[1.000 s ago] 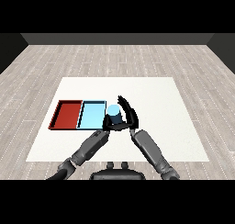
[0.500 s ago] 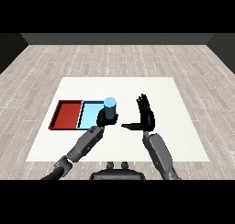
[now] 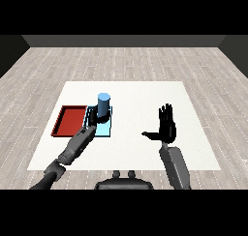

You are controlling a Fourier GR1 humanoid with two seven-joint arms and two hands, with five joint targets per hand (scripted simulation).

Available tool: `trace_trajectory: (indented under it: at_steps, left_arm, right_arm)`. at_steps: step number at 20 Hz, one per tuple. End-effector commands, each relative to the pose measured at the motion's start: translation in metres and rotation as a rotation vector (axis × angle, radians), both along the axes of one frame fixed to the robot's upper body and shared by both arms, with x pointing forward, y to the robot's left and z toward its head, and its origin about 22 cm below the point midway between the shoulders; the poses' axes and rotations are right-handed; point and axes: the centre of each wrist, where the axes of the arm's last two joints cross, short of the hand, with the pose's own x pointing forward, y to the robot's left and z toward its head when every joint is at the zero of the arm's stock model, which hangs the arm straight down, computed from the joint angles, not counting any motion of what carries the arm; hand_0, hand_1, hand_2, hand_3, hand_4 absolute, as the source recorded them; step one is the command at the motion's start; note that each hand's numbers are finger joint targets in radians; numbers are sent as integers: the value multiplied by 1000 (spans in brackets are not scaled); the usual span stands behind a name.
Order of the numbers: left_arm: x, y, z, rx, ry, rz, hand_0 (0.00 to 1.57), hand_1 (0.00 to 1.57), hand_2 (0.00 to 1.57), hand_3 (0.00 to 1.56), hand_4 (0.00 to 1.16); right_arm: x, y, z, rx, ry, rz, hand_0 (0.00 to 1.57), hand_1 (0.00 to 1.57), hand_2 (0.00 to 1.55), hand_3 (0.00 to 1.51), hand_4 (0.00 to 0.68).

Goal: Pick the blue can and put it in the blue box

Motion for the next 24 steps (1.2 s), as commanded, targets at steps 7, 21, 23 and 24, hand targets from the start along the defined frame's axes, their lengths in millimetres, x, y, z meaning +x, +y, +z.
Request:
trace_trajectory:
  at_steps: [7, 21, 23, 24]
  left_arm:
    - [16, 65, -16, 347, 318, 175, 1571, 1571, 1534, 1440, 991]
    - [-2, 60, -73, 297, 759, 397, 1464, 1464, 1314, 0, 700]
    - [-5, 60, -77, 343, 800, 388, 1447, 1447, 1284, 0, 606]
    - [10, 50, -62, 293, 809, 369, 1170, 1170, 1021, 0, 686]
  right_arm:
    - [7, -29, -2, 38, 14, -39, 0, 0, 0, 0, 0]
    - [27, -31, -21, 7, 63, -47, 0, 0, 0, 0, 0]
    - [7, -38, -34, 30, 60, -60, 0, 0, 0, 0, 0]
    - [5, -18, -31, 18, 86, -53, 0, 0, 0, 0, 0]
